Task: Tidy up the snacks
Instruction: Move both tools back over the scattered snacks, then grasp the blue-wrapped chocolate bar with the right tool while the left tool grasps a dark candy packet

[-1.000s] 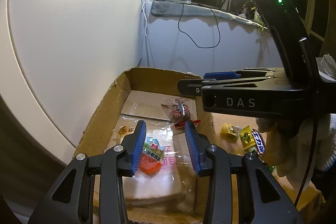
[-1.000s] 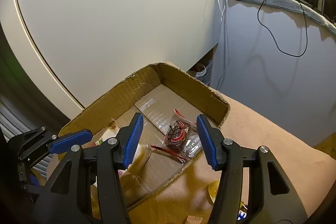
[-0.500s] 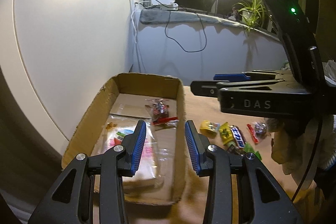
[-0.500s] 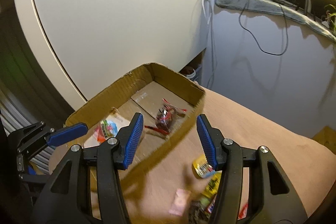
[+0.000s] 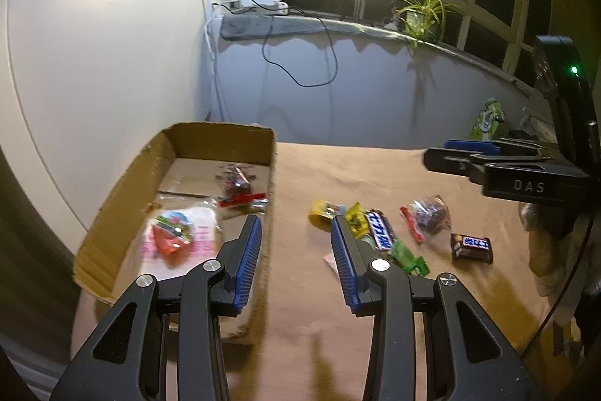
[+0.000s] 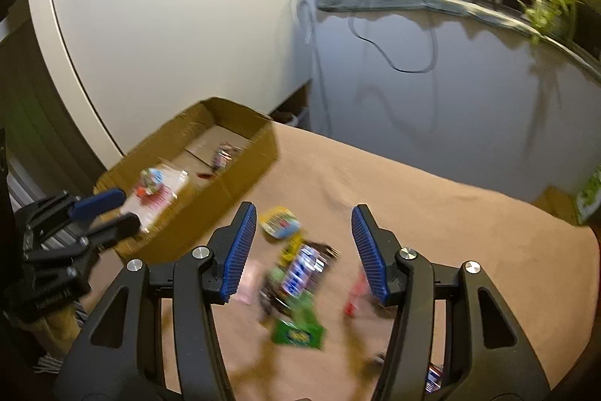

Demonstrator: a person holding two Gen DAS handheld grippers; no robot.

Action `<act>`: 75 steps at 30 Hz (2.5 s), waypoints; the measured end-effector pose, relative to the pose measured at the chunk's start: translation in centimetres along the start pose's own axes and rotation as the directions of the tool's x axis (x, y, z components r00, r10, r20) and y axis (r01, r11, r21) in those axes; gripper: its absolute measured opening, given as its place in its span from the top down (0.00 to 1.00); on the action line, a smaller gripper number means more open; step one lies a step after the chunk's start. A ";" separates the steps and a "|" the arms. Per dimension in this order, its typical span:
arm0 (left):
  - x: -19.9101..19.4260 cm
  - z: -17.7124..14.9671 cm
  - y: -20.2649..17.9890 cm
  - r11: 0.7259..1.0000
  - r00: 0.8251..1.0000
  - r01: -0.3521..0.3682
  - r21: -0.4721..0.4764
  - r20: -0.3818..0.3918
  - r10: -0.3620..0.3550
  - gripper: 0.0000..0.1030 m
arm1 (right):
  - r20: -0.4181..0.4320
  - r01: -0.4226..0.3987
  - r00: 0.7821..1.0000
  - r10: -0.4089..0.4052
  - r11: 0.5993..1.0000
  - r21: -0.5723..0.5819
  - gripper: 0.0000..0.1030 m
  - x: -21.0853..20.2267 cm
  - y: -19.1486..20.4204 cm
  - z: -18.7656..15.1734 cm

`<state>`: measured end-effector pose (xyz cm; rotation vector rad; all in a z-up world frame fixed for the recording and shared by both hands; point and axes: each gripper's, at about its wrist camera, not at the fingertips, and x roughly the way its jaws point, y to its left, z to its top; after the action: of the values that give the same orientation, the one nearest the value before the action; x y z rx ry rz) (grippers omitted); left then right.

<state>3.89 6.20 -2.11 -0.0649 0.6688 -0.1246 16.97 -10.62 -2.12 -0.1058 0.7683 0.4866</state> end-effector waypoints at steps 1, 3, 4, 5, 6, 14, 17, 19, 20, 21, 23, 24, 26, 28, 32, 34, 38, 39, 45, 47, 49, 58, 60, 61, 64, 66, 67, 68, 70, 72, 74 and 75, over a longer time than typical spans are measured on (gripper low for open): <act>0.1 -0.1 -0.3 1.000 1.000 0.007 0.000 -0.005 -0.007 0.64 | -0.001 0.011 1.000 -0.011 1.000 0.007 0.46 -0.3 -0.6 -0.4; 0.4 -0.4 -0.8 1.000 1.000 0.016 0.000 -0.012 -0.016 0.64 | -0.007 0.035 0.999 -0.034 0.999 0.031 0.46 -1.0 -2.2 -1.4; 0.5 -0.5 -1.1 1.000 1.000 0.022 0.000 -0.017 -0.022 0.64 | -0.010 0.044 0.999 -0.043 0.998 0.043 0.46 -1.3 -2.8 -1.8; 0.7 -0.6 -1.3 1.000 0.999 0.028 0.001 -0.021 -0.028 0.64 | -0.013 0.051 0.999 -0.050 0.997 0.052 0.46 -1.6 -3.3 -2.2; 0.8 -0.7 -1.6 0.999 0.999 0.033 0.001 -0.025 -0.033 0.64 | -0.019 0.063 0.998 -0.062 0.996 0.065 0.46 -1.8 -4.2 -2.7; 2.4 -1.9 -3.6 0.997 0.995 0.074 0.004 -0.072 -0.074 0.64 | -0.070 0.102 0.993 -0.095 0.988 0.118 0.46 -2.4 -8.1 -6.2; 3.0 -2.4 -4.2 0.996 0.992 0.087 0.003 -0.094 -0.086 0.64 | -0.094 0.101 0.991 -0.090 0.987 0.122 0.46 -2.1 -8.9 -7.4; 3.4 -2.8 -4.5 0.996 0.990 0.091 0.005 -0.108 -0.090 0.64 | -0.110 0.096 0.990 -0.083 0.988 0.121 0.46 -1.8 -9.2 -8.2; 3.6 -2.9 -4.7 0.995 0.989 0.095 0.006 -0.116 -0.093 0.64 | -0.118 0.093 0.990 -0.079 0.989 0.118 0.46 -1.7 -9.3 -8.5; 3.8 -3.0 -4.8 0.995 0.988 0.097 0.007 -0.122 -0.095 0.64 | -0.127 0.089 0.989 -0.074 0.989 0.114 0.46 -1.5 -9.4 -8.9; 4.2 -3.2 -5.2 0.995 0.986 0.100 0.008 -0.134 -0.098 0.64 | -0.138 0.084 0.988 -0.068 0.990 0.110 0.46 -1.3 -9.4 -9.5; 4.4 -3.3 -5.3 0.995 0.985 0.102 0.006 -0.139 -0.101 0.64 | -0.145 0.080 0.987 -0.064 0.991 0.107 0.46 -1.1 -9.4 -9.7; 4.8 -3.3 -5.5 0.994 0.983 0.107 0.005 -0.150 -0.105 0.64 | -0.155 0.073 0.986 -0.057 0.992 0.102 0.46 -0.9 -9.4 -10.1; 5.2 -3.4 -5.9 0.994 0.981 0.111 0.010 -0.160 -0.108 0.64 | -0.163 0.067 0.985 -0.050 0.993 0.098 0.46 -0.7 -9.4 -10.4; 5.9 -3.6 -6.5 0.992 0.977 0.122 0.012 -0.178 -0.118 0.64 | -0.174 0.057 0.984 -0.041 0.995 0.086 0.46 -0.4 -9.5 -10.8; 6.3 -3.6 -6.8 0.992 0.976 0.124 0.016 -0.184 -0.119 0.64 | -0.175 0.051 0.984 -0.036 0.996 0.080 0.46 -0.3 -9.4 -10.9; 7.1 -3.6 -7.2 0.993 0.975 0.113 0.028 -0.196 -0.105 0.64 | -0.180 0.045 0.983 -0.031 0.996 0.072 0.46 0.0 -9.5 -11.0; 7.2 -3.6 -7.2 0.993 0.975 0.110 0.031 -0.198 -0.102 0.64 | -0.181 0.043 0.983 -0.030 0.997 0.068 0.46 0.0 -9.4 -11.0; 8.0 -3.7 -7.5 0.995 0.975 0.090 0.047 -0.209 -0.078 0.64 | -0.186 0.030 0.982 -0.022 0.999 0.045 0.46 0.6 -9.1 -10.9; 8.2 -3.8 -7.5 0.995 0.975 0.085 0.050 -0.211 -0.073 0.64 | -0.187 0.026 0.982 -0.019 0.999 0.035 0.46 0.7 -9.1 -10.8; 8.4 -3.8 -7.5 0.995 0.975 0.082 0.050 -0.212 -0.069 0.64 | -0.187 0.024 0.982 -0.019 0.999 0.026 0.46 0.8 -9.1 -10.7; 9.4 -3.8 -7.5 0.997 0.973 0.068 0.049 -0.225 -0.055 0.64 | -0.217 -0.015 0.976 0.008 0.999 -0.032 0.46 1.2 -8.5 -10.5; 9.5 -3.8 -7.5 0.996 0.972 0.069 0.048 -0.227 -0.057 0.67 | -0.224 -0.023 0.974 0.014 0.999 -0.039 0.46 1.2 -8.4 -10.6; 9.6 -3.8 -7.5 0.996 0.972 0.070 0.046 -0.228 -0.058 0.68 | -0.226 -0.026 0.974 0.016 0.999 -0.041 0.46 1.2 -8.4 -10.6; 9.7 -3.8 -7.5 0.996 0.971 0.073 0.045 -0.230 -0.060 0.68 | -0.235 -0.039 0.972 0.029 0.998 -0.041 0.46 1.1 -8.4 -10.6; 9.8 -3.8 -7.5 0.996 0.971 0.069 0.048 -0.231 -0.056 0.70 | -0.241 -0.043 0.970 0.030 0.998 -0.050 0.46 1.1 -8.4 -10.6; 9.9 -3.8 -7.5 0.997 0.971 0.068 0.047 -0.232 -0.055 0.73 | -0.244 -0.042 0.969 0.026 0.997 -0.060 0.46 1.2 -8.3 -10.6; 10.0 -3.8 -7.4 0.997 0.971 0.066 0.046 -0.233 -0.053 0.75 | -0.248 -0.040 0.968 0.021 0.997 -0.069 0.46 1.2 -8.3 -10.7; 10.1 -3.8 -7.3 0.997 0.970 0.068 0.042 -0.235 -0.057 0.77 | -0.258 -0.035 0.966 0.012 0.996 -0.085 0.46 1.4 -8.2 -10.7; 10.2 -3.9 -7.3 0.997 0.970 0.070 0.042 -0.236 -0.058 0.81 | -0.269 -0.026 0.963 -0.001 0.995 -0.098 0.46 1.8 -8.1 -10.7; 10.3 -3.8 -7.1 0.997 0.969 0.074 0.036 -0.237 -0.063 0.86 | -0.277 -0.021 0.961 -0.007 0.995 -0.099 0.46 2.2 -8.3 -10.7; 10.3 -3.8 -6.9 0.997 0.969 0.076 0.033 -0.237 -0.066 0.88 | -0.279 -0.021 0.960 -0.007 0.995 -0.098 0.46 2.2 -8.3 -10.7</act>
<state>8.87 -2.15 -10.72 -0.0341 0.9013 -0.2174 15.27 -19.97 -12.04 -0.2701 1.0212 0.5237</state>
